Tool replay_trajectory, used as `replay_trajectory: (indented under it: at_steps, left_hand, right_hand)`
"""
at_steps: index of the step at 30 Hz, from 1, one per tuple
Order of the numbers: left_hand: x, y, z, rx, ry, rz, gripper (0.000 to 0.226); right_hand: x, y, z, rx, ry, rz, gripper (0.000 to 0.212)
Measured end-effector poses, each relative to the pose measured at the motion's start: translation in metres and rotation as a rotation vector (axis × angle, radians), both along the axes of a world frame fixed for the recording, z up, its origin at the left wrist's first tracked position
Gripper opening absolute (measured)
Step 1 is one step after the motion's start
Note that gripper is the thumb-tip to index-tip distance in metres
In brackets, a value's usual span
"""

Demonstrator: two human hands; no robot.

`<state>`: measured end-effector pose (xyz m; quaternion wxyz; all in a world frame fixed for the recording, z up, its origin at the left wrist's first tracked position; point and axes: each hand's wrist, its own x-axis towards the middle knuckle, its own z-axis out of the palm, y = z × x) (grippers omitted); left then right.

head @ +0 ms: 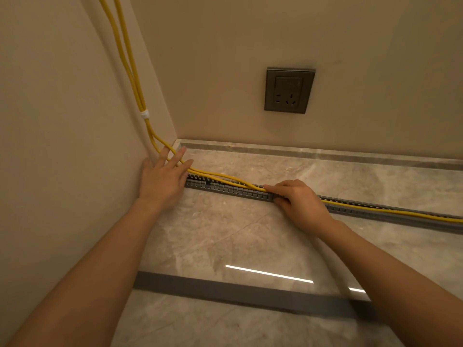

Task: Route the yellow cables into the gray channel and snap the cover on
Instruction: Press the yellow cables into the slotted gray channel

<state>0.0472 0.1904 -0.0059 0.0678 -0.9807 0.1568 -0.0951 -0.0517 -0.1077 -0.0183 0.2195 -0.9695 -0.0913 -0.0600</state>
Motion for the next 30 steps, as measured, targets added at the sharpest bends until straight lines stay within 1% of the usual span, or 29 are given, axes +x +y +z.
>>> replay_trajectory:
  at_steps: [3, 7, 9, 12, 14, 16, 18, 20, 22, 24, 27, 30]
  left_hand:
    - [-0.008, 0.005, 0.000, -0.024, -0.081, -0.027, 0.036]
    - [-0.018, 0.005, -0.003, -0.087, -0.161, -0.061, 0.021]
    - [-0.018, 0.000, -0.001, -0.172, -0.164, -0.028, 0.019]
    - [-0.014, -0.006, 0.000, -0.313, -0.124, 0.011, 0.019]
    - [-0.010, -0.007, 0.000, -0.405, -0.061, -0.001, 0.016]
    - [-0.009, -0.009, 0.003, -0.555, 0.015, -0.022, 0.015]
    - [-0.009, -0.010, 0.006, -0.642, 0.036, -0.022, 0.016]
    - [-0.011, -0.009, 0.007, -0.635, 0.003, -0.032, 0.017]
    - [-0.013, -0.010, 0.006, -0.566, -0.054, -0.064, 0.018]
    - [-0.015, -0.012, 0.004, -0.491, -0.072, -0.054, 0.022]
    - [-0.013, -0.013, 0.003, -0.364, -0.015, -0.019, 0.028]
    - [-0.005, -0.010, 0.005, -0.290, 0.031, -0.023, 0.029]
  right_hand:
    - [0.000, -0.009, 0.001, 0.013, 0.019, -0.035, 0.038]
    - [0.000, -0.006, 0.001, -0.012, 0.002, -0.081, 0.039]
    - [-0.001, 0.001, 0.000, -0.031, -0.027, -0.105, 0.037]
    - [0.000, 0.011, 0.001, -0.056, -0.056, -0.099, 0.031]
    - [0.004, 0.018, 0.002, -0.056, -0.057, -0.039, 0.035]
    - [0.008, 0.026, 0.003, -0.070, -0.023, 0.035, 0.043]
    - [0.012, 0.035, 0.002, -0.070, 0.001, 0.047, 0.044]
    - [0.017, 0.040, 0.002, -0.005, -0.001, -0.002, 0.038]
    - [0.021, 0.042, 0.002, 0.077, 0.013, -0.058, 0.030]
    - [0.025, 0.042, 0.002, 0.120, 0.049, -0.090, 0.025]
    - [0.029, 0.041, 0.002, 0.177, 0.107, -0.106, 0.022]
    - [0.030, 0.040, 0.001, 0.221, 0.109, -0.127, 0.019]
